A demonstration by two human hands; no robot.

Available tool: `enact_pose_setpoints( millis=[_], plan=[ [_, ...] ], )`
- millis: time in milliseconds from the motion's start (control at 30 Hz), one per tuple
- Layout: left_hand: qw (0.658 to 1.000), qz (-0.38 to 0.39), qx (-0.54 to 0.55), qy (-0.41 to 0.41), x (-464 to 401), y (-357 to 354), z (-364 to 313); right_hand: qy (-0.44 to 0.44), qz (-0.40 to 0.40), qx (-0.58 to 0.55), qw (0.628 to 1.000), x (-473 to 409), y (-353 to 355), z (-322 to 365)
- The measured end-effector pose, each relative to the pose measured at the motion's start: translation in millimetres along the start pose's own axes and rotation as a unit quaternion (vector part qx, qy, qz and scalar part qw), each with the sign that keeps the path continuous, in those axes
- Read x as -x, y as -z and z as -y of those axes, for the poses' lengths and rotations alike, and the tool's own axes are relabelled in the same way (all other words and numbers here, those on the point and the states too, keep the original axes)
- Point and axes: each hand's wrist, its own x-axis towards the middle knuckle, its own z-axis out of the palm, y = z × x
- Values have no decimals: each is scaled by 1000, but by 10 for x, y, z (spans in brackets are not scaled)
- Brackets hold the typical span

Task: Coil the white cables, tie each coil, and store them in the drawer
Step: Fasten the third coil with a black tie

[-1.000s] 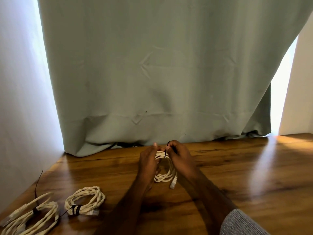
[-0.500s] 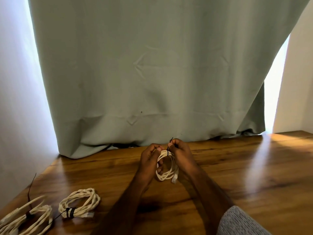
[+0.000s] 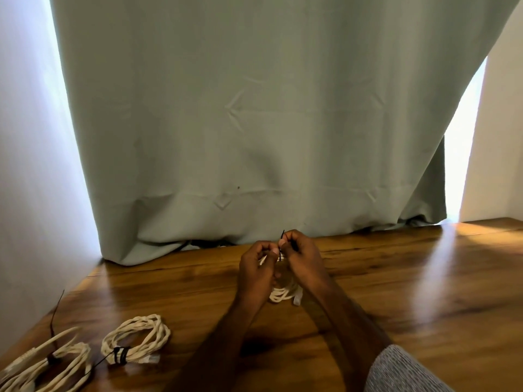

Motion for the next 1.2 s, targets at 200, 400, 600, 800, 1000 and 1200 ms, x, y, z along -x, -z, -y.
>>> enact_pose_setpoints(
  millis=[200, 400, 600, 800, 1000, 1200],
  plan=[
    [995, -1, 63, 73, -77, 45, -37, -2, 29, -14, 999, 34, -28, 45],
    [989, 17, 102, 102, -71, 94, -126, 0, 38, -57, 998, 76, -65, 112],
    [991, 19, 92, 90, -75, 101, -93, 10, 2, -30, 999, 95, -91, 66],
    [993, 36, 80, 79, -53, 123, -55, 8, 1, -33, 999, 92, -90, 64],
    [996, 67, 59, 31, -12, 81, -83, -7, -41, -68, 997, 3, -32, 44],
    [998, 60, 1, -17, -37, 89, -39, 9, -31, -67, 997, -13, 4, 24]
  ],
)
